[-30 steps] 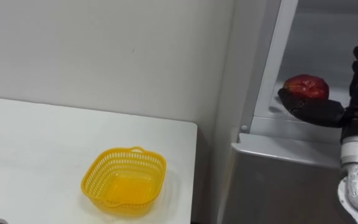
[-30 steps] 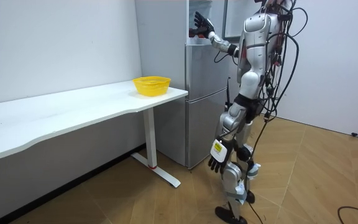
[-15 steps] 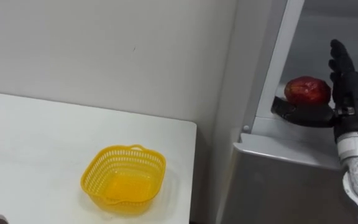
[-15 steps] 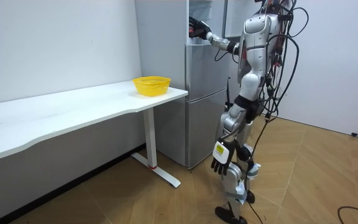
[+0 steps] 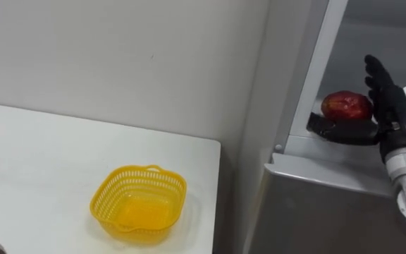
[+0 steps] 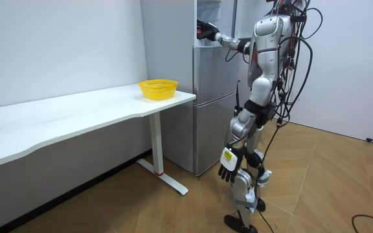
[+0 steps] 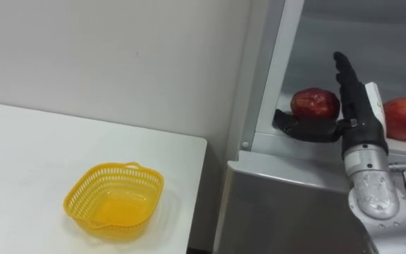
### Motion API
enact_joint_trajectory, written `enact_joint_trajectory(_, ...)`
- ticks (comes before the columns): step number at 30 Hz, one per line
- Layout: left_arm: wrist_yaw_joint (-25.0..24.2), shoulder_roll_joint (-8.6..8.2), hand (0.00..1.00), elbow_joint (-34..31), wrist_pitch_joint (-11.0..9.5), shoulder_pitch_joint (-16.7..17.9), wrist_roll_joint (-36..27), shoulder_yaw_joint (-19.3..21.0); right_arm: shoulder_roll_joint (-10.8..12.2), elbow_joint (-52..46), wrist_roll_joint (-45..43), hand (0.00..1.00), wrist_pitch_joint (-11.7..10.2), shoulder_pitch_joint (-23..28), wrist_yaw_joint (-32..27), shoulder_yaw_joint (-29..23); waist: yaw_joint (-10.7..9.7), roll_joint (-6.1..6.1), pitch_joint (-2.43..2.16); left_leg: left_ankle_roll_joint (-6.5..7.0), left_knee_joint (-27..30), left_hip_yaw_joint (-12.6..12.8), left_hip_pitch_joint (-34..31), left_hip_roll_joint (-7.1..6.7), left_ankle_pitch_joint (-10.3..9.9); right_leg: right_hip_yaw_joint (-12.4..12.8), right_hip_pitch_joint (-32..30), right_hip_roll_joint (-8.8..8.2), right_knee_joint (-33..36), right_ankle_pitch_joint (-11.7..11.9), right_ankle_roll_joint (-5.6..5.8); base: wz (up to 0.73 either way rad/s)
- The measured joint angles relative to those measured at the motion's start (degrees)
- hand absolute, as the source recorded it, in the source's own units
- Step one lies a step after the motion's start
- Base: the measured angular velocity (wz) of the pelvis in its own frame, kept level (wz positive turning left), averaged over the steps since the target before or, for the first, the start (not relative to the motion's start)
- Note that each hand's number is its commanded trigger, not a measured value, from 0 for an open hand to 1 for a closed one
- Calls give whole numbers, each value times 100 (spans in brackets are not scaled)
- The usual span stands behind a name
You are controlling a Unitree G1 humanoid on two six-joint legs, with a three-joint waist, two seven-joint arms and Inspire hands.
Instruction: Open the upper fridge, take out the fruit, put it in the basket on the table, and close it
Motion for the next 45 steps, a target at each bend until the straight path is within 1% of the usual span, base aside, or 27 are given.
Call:
enact_joint_trajectory(4, 1, 3, 0, 0, 69, -6, 5, -3, -21, 353, 161, 0, 25, -212, 359, 9, -61, -6, 9, 0, 16, 0, 12, 2, 0, -4, 21, 0, 1, 0, -1, 0)
enact_joint_trajectory(5, 3, 3, 0, 0, 75, -11, 7, -3, -21, 431, 180, 9, 32, -263, 403, 10, -65, -12, 11, 0, 20, 1, 14, 2, 0, -5, 26, 0, 1, 0, -1, 0)
enact_joint_trajectory(6, 4, 3, 0, -2, 87, -18, 9, -2, -21, 556, 194, 81, 68, -345, 463, 11, -70, -22, 13, 0, 26, 0, 14, 2, -1, -5, 28, 0, 1, 2, -3, 0)
enact_joint_trajectory(7, 4, 2, 0, -8, 110, -30, 10, -1, -21, 665, 206, 100, 84, -416, 531, 7, -72, -29, 14, 0, 26, 0, 12, 2, -2, -4, 28, 1, 0, 5, -8, 0)
enact_joint_trajectory(12, 34, 3, 0, -110, 248, -13, 5, 2, -25, 966, 291, 100, 189, -645, 751, 1, -82, -29, 14, -1, 31, 1, 9, 8, -2, -5, 36, 5, 5, 12, -19, 0)
enact_joint_trajectory(15, 66, 3, 0, -221, 283, -11, 1, 2, -61, 1017, 319, 100, 197, -662, 891, -4, -86, -31, 11, -1, 62, 3, -9, 10, -3, -19, 39, 6, 4, 13, -20, 1)
enact_joint_trajectory(19, 122, 3, 0, -229, 325, -15, -1, 0, -97, 1033, 317, 100, 291, -666, 1036, -5, -87, -38, -16, -2, 76, -15, -7, 11, -3, -46, 53, 6, 6, 14, -22, 2)
enact_joint_trajectory(27, 121, 5, 0, -265, 376, -18, 2, 1, -102, 1023, 559, 100, 393, -688, 1039, -52, -98, -27, -25, -2, 61, -40, -13, 12, -3, -50, 59, 9, 12, 15, -24, 0)
enact_joint_trajectory(30, 113, 4, 0, -267, 392, -45, 8, 2, -102, 987, 560, 100, 406, -688, 1045, -52, -101, 3, -33, -2, 60, -39, -13, 12, -3, -44, 58, 11, 12, 17, -25, 0)
enact_joint_trajectory(33, 100, 3, 0, -267, 393, -78, 9, 1, -101, 915, 562, 100, 405, -688, 1037, -59, -97, 60, -26, -2, 49, -39, -13, 12, -3, -40, 58, 11, 12, 17, -26, 0)
enact_joint_trajectory(37, 124, -2, 0, -264, 394, -95, 6, 1, -100, 801, 581, 100, 405, -687, 1026, -17, -70, 133, -37, -2, 32, -30, 9, 13, -2, -4, 57, 17, 15, 18, -26, -2)
enact_joint_trajectory(39, 126, -2, 0, -263, 393, -107, 5, 0, -96, 790, 579, 100, 405, -686, 999, 0, -55, 151, -41, -4, 30, -19, 36, 17, -1, 16, 57, 21, 16, 18, -27, -7)
enact_joint_trajectory(42, 128, -2, 0, -265, 385, -115, 0, -1, -68, 743, 588, 100, 400, -685, 953, 13, -42, 165, -36, -4, 18, -4, 63, 18, 0, 35, 55, 23, 15, 18, -27, -5)
enact_joint_trajectory(45, 129, 1, 0, -267, 357, -117, 0, 0, -28, 375, 610, 100, 403, -480, 785, -19, -64, 159, -39, -4, 5, 39, 90, 22, 0, 41, 46, 27, 12, 18, -27, -3)
